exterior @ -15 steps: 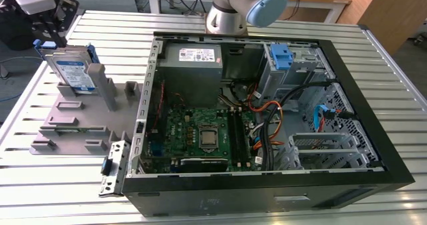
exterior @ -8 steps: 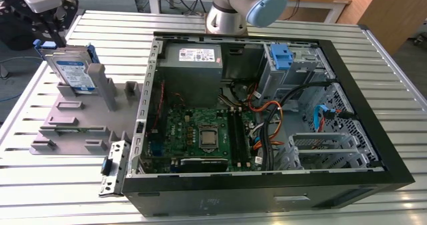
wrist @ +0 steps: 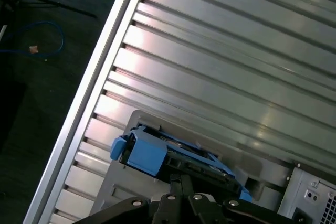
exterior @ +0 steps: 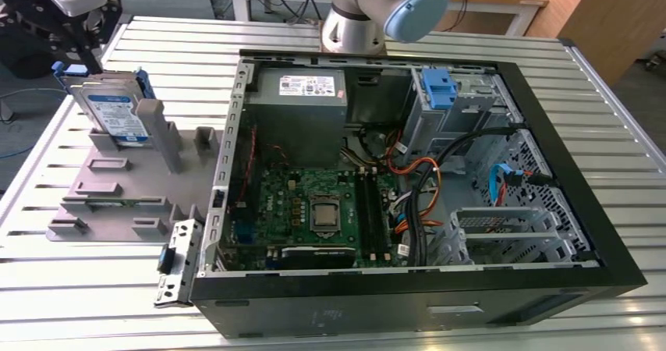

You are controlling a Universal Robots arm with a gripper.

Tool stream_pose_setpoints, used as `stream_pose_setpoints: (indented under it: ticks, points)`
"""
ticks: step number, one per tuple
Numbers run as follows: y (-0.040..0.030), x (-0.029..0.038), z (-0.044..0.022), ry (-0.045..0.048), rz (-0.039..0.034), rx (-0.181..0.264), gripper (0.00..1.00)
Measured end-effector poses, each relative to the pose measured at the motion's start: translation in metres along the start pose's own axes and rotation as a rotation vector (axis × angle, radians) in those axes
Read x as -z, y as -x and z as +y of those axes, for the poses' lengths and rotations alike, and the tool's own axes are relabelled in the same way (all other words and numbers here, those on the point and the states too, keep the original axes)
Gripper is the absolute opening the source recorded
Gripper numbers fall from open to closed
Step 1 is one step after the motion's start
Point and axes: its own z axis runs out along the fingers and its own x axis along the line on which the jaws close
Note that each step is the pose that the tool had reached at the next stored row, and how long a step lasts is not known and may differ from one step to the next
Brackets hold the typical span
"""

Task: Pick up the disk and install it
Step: 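Pick up the disk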

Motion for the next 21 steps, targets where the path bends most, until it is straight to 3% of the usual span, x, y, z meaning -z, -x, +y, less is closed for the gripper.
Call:
stream_pose_setpoints:
  ticks: [11, 21]
  points:
    - [0.0000, -0.0001, 0.0000, 0.0028, 0.0084, 0.192, 0.11]
    - [0.0000, -0.0001, 0.0000, 0.0029, 0.0086, 0.195, 0.11]
